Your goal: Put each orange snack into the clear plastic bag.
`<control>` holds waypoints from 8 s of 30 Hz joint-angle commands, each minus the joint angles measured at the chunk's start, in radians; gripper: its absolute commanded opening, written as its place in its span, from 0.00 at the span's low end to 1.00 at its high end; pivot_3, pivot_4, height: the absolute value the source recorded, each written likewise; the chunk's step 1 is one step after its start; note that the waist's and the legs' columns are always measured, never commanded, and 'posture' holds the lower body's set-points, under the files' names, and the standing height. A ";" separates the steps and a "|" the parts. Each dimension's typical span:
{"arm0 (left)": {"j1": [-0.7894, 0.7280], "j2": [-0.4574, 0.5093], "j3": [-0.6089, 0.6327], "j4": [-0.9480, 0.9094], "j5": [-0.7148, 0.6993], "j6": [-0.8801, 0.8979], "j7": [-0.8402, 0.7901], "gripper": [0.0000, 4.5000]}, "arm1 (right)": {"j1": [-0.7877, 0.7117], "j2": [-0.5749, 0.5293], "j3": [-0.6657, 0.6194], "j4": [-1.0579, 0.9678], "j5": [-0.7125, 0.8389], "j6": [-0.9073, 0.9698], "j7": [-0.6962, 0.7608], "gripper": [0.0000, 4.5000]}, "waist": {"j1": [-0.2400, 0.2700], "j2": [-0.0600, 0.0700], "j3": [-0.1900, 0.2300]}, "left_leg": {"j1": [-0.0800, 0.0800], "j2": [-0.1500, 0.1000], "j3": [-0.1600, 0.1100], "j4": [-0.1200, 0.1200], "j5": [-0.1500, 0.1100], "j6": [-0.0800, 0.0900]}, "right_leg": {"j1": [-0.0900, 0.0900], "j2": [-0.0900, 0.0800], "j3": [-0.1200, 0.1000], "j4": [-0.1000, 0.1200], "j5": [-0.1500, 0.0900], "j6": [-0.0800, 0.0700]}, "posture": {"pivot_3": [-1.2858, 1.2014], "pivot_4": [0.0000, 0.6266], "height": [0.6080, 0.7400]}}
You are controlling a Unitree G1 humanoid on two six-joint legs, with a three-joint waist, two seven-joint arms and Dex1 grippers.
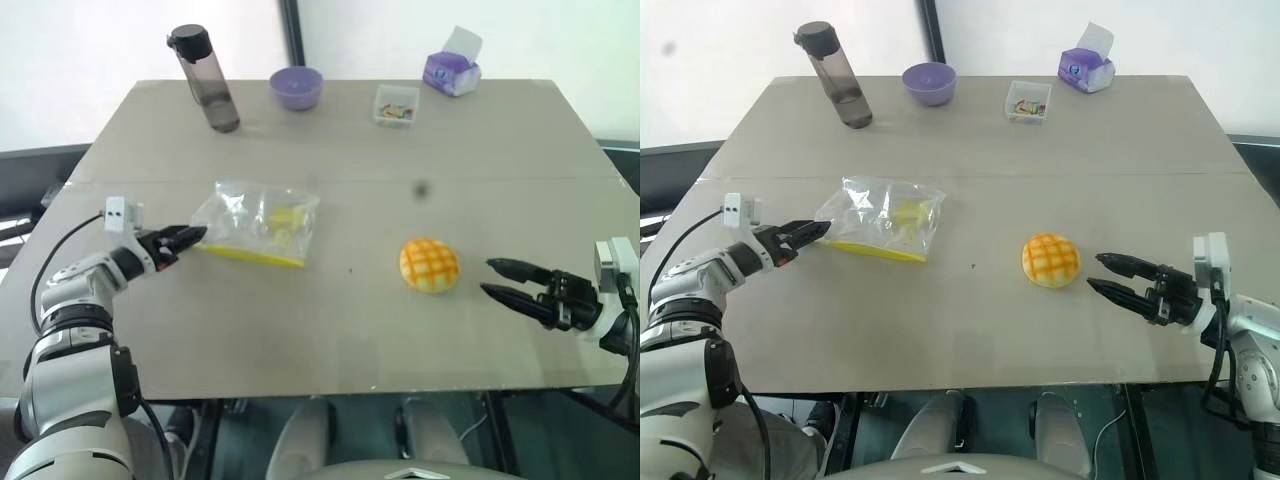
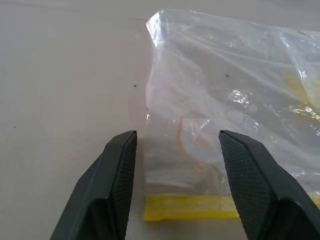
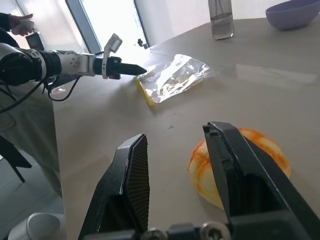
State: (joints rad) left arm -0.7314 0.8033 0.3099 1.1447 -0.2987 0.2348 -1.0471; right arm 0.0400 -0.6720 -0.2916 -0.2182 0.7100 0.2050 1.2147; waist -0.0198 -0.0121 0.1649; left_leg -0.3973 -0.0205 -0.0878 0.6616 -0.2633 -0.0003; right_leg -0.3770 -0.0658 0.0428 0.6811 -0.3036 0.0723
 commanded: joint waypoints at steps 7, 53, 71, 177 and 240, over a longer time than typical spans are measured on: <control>-0.006 0.000 -0.028 0.051 0.006 0.271 -0.094 0.61 | 0.001 0.013 -0.006 -0.003 -0.012 -0.037 -0.002 0.44 | -0.012 0.005 -0.003 | 0.001 0.000 0.000 0.002 0.000 0.000 | 0.000 0.000 0.000 0.003 0.000 0.000 | 0.52 0.24 1.00; 0.080 -0.239 -0.107 -0.171 -0.051 0.579 -0.187 0.01 | 0.002 0.061 0.021 -0.022 -0.060 -0.079 -0.049 0.44 | 0.008 0.027 -0.017 | 0.034 -0.005 0.001 -0.008 -0.003 0.005 | 0.033 -0.008 0.003 -0.006 -0.006 0.008 | 0.52 0.24 1.00; 0.245 -0.541 0.362 -1.056 -0.920 1.282 0.241 0.01 | -0.318 0.105 0.412 0.020 -0.625 -0.243 -0.328 0.44 | -0.014 0.003 -0.005 | -0.001 -0.004 -0.004 0.004 0.000 -0.001 | 0.000 -0.006 0.004 0.000 -0.005 0.007 | 0.52 0.24 1.00; 0.311 -0.288 -0.586 -1.271 0.798 -0.134 0.730 0.51 | -0.754 0.447 0.623 0.394 -1.170 0.042 -0.873 0.00 | -0.025 0.000 0.000 | -0.004 -0.006 0.003 -0.008 0.002 -0.004 | -0.011 -0.004 0.011 0.000 -0.003 0.004 | 0.52 0.24 1.00; 0.284 -0.401 -0.547 -1.213 0.785 -0.133 0.734 0.00 | -0.669 0.412 0.635 0.321 -1.091 -0.052 -0.815 0.01 | -0.024 -0.001 -0.001 | -0.004 -0.007 0.003 -0.005 0.002 -0.004 | -0.011 -0.004 0.011 0.002 -0.003 0.005 | 0.52 0.24 1.00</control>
State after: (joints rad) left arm -0.4463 0.4067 -0.2504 -0.0180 0.4888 0.1032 -0.3230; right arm -0.6322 -0.2582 0.3407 0.1220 -0.3833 0.1698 0.3953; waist -0.0440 -0.0126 0.1644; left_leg -0.4010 -0.0272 -0.0847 0.6569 -0.2609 -0.0045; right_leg -0.3881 -0.0702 0.0534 0.6837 -0.3064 0.0768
